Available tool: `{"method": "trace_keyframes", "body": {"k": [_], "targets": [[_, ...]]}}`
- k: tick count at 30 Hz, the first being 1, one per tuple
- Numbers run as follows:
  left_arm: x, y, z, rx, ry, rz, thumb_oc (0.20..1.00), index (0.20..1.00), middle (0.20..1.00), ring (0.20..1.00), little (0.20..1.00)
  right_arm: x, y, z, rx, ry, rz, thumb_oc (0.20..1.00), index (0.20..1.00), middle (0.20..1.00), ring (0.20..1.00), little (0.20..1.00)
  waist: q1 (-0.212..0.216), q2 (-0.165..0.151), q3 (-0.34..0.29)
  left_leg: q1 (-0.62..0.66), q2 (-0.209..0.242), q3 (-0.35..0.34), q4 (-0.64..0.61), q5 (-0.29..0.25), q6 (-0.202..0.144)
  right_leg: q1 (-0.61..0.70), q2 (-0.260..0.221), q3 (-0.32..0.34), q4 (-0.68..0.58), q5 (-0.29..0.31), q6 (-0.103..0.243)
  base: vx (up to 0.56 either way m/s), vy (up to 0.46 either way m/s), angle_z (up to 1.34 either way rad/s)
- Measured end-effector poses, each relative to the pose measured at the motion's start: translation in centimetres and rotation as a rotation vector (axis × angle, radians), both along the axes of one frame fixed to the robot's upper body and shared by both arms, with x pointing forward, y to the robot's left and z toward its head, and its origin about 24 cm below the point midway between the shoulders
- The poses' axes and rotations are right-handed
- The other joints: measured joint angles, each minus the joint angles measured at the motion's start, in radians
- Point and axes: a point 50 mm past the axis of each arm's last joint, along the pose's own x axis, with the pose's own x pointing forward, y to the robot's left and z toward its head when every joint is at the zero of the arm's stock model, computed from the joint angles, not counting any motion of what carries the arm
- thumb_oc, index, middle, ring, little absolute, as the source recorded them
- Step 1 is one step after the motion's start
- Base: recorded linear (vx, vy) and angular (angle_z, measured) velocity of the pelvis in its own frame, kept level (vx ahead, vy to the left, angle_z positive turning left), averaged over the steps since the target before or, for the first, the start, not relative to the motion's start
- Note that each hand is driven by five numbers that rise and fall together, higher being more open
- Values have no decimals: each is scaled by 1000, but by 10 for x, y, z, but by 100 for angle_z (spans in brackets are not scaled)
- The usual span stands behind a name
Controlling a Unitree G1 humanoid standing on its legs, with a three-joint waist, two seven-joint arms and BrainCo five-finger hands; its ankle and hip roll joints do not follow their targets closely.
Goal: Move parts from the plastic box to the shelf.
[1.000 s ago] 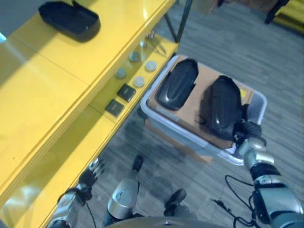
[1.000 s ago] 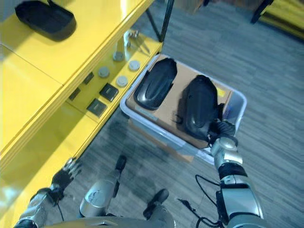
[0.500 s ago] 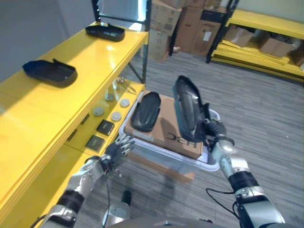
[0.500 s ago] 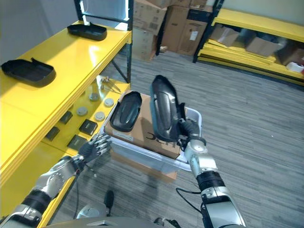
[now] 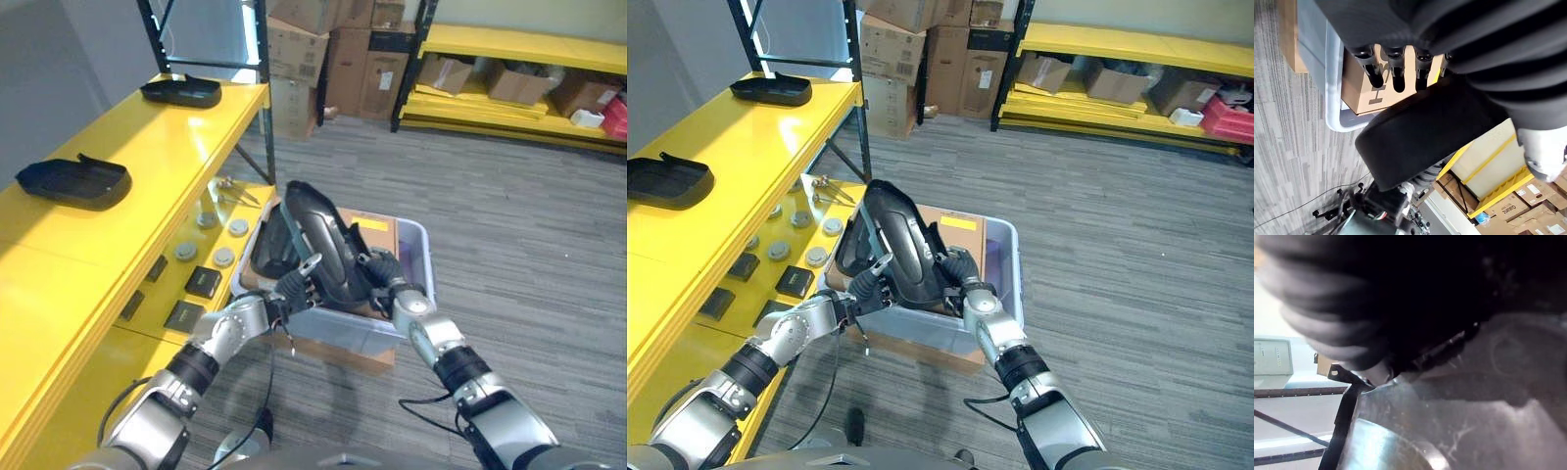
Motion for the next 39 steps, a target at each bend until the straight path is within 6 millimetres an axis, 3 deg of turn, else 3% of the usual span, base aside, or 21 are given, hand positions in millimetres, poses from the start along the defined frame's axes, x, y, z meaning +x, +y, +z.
{"method": "trace_keyframes", "body": {"k": [13,14,15,16,26,39], "targets": [[-1,-5,-2,78,-35,23,1000,1000,1000,1000,1000,1,5,-7,-14,30,2,200,200,200,200,200,-15,5,-3,15,0,7,0,0,0,12,-1,3,-2,1,0,2,0,0],[0,-4,-2,94,-50,25,580,580,580,580,580,1,5,-8,-16,34,5,200,200,200,200,200,-15,6,-5,18,0,9,-1,0,-1,14,-1,4,-2,1,1,10,0,-5],[2,-3,-1,113,-78,30,335,335,335,335,335,1,6,-9,-23,39,7,200,200,200,200,200,-16,8,-7,18,1,10,-1,-2,-2,13,-1,6,-2,1,1,17,-1,-3],[4,-3,0,126,-96,33,200,200,200,200,200,1,5,-9,-26,42,6,200,200,200,200,200,-16,11,-8,18,1,10,-1,-2,-2,13,-1,6,-2,1,1,0,0,0],[11,11,0,317,-210,71,200,200,200,200,200,4,4,-6,-29,29,1,200,200,200,200,200,-15,20,-17,21,1,12,-2,0,0,13,-1,7,-3,5,1,0,0,0],[12,15,-1,382,-258,65,200,200,200,200,200,3,7,-7,-26,33,11,200,200,200,200,200,-15,19,-17,22,1,13,-2,1,0,15,-1,7,-5,7,1,0,0,0]]}}
